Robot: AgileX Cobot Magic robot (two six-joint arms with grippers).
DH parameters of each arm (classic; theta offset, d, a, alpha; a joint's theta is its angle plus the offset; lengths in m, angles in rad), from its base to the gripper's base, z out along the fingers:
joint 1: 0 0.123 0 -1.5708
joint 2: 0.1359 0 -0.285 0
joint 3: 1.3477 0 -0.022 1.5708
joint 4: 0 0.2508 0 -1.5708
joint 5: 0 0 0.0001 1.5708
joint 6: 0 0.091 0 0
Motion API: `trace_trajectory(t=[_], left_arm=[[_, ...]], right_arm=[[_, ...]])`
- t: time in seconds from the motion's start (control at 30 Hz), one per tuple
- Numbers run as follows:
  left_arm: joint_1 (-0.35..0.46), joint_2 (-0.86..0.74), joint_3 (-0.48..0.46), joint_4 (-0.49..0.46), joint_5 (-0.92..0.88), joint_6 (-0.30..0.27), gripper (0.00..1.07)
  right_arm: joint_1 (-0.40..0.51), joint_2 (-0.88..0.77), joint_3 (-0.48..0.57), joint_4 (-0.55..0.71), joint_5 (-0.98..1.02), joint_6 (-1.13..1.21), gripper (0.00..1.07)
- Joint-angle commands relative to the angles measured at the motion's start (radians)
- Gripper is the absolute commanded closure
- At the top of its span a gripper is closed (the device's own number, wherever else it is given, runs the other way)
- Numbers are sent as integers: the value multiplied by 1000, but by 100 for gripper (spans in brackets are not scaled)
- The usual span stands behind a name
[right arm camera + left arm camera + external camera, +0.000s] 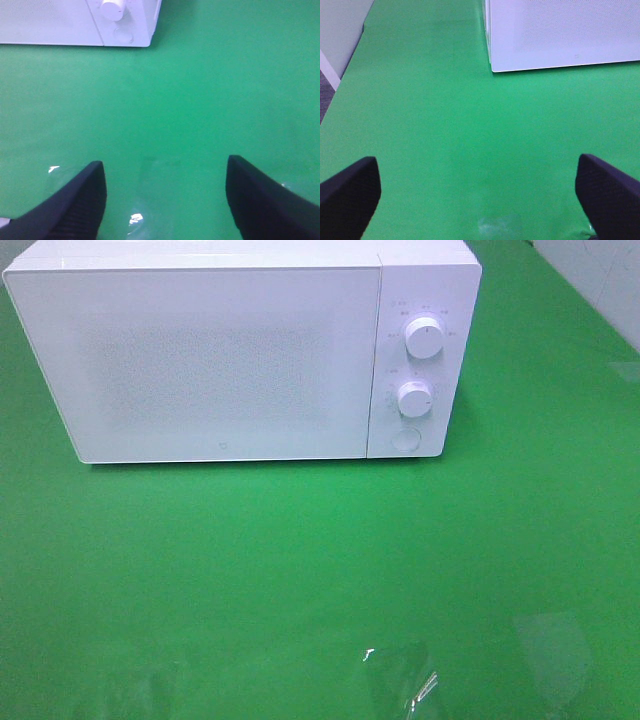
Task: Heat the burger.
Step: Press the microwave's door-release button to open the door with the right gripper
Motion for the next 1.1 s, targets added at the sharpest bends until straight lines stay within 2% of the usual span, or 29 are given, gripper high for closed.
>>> trace_trajectory(t=[0.03,0.13,0.17,0.27,0.33,0.47,0.7,1.1], left_arm=[[4,-6,3,-3,-13,0,9],[4,-6,3,-3,-13,0,9],[4,-6,3,-3,-13,0,9],[4,-6,3,-3,-13,0,9],[4,-6,3,-3,-13,0,9],[4,-6,3,-3,-13,0,9],[4,-6,3,-3,-13,0,9],[4,-6,3,-3,-13,0,9]], right_arm=[[-94,-123,8,6,48,-59,42],[-107,-145,11,6,51,-65,42],[-145,-221,25,9,54,-99,38],[-157,-245,31,13,53,-105,34],[-198,-322,60,33,35,-107,25],[-241,-392,100,36,48,-117,27],[-259,-407,98,56,46,-132,35],[-259,-407,98,55,46,-132,35]])
